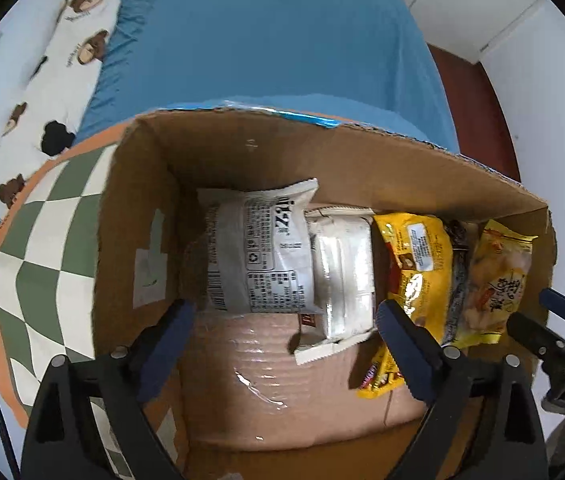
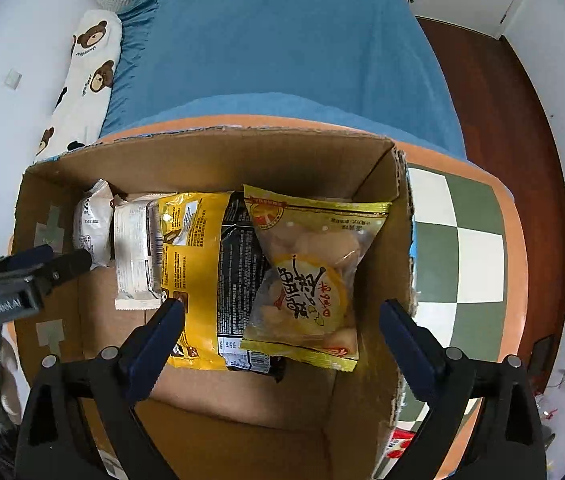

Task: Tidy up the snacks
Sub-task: 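Carry both packets into the box and open both tools, then lift both tools out of the box back toward the snack pile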

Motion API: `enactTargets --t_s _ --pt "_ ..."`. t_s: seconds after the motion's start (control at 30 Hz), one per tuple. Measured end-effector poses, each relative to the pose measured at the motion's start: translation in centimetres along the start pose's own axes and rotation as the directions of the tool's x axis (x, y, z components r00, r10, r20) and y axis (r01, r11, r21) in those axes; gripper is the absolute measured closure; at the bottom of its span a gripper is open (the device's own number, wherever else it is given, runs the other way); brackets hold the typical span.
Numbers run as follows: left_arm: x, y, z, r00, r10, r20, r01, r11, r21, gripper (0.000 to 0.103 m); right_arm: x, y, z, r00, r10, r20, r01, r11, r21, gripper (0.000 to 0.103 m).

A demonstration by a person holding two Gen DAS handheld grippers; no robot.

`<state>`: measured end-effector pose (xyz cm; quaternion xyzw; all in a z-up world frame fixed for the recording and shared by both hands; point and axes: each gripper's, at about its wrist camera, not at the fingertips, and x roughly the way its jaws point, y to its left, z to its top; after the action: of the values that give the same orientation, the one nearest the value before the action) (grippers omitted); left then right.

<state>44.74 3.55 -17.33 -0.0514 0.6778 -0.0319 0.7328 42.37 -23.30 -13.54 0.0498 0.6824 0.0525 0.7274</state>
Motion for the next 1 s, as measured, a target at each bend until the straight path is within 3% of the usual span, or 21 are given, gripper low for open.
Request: enactTargets --t_s 0.3,0.7,1.0 --pt "-2.9 -0.8 -4.0 0.991 0.029 0.13 -0.027 0.999 -0.02 0.009 1.1 2.8 -1.2 0.996 -0.01 0.093 0.007 0.999 0.033 0.004" --pt "-8.4 -2.6 -10.2 0.952 0.065 0.298 -0.071 0.997 0.008 0.009 -2.3 5.6 -6.6 0.968 -0.052 0.244 0.054 0.999 -0.003 0.004" --pt "-12.7 -4.3 -16.0 0.915 0.053 0.401 -0.07 0.997 0.03 0.009 -6.8 6.7 -12.2 0.928 -0.051 0.369 0.054 0.999 0.0 0.004"
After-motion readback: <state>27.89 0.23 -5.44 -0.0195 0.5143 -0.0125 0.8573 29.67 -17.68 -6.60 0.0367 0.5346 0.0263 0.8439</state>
